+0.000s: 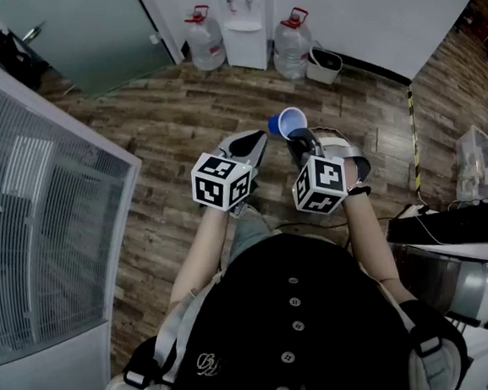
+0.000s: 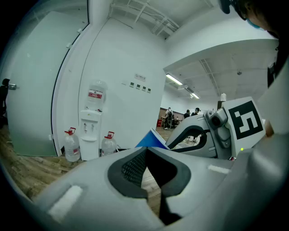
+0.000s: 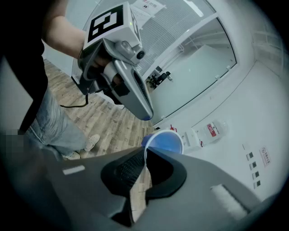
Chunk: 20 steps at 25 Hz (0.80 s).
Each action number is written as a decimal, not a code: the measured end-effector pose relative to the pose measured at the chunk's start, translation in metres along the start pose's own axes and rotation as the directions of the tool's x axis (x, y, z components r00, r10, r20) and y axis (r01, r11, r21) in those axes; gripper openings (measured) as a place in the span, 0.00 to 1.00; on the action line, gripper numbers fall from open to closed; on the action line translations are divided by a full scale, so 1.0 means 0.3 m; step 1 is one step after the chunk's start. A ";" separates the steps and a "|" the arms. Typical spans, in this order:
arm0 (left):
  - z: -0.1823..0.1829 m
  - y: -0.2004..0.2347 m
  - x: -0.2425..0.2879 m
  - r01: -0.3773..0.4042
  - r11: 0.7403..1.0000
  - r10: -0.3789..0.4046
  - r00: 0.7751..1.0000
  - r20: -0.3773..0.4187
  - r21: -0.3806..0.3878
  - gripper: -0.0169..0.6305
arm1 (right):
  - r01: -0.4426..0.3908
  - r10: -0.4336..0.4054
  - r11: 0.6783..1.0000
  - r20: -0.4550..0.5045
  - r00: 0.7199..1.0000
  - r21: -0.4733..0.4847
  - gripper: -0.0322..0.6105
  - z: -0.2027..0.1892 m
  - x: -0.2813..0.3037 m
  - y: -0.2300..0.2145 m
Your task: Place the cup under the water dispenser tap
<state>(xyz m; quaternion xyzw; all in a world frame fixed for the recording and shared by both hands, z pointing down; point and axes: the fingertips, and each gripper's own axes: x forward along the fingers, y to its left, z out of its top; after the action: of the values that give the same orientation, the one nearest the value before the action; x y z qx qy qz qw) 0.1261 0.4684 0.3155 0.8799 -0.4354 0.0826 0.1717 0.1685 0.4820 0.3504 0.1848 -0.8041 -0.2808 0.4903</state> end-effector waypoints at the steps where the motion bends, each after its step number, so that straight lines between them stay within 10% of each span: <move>1: 0.005 0.002 -0.001 -0.005 1.000 0.005 1.000 0.008 0.002 0.02 | 0.001 -0.001 1.000 0.001 1.000 0.000 0.06 0.003 0.000 -0.002; 20: 0.038 0.012 0.042 -0.040 0.999 0.039 0.999 0.030 0.024 0.02 | -0.016 0.014 0.999 0.027 1.000 0.043 0.08 0.027 0.035 -0.039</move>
<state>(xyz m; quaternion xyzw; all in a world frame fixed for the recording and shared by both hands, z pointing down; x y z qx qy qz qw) 0.1309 0.4529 0.3096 0.8742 -0.4542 0.0783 0.1527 0.1568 0.4693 0.3473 0.1856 -0.8178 -0.2621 0.4775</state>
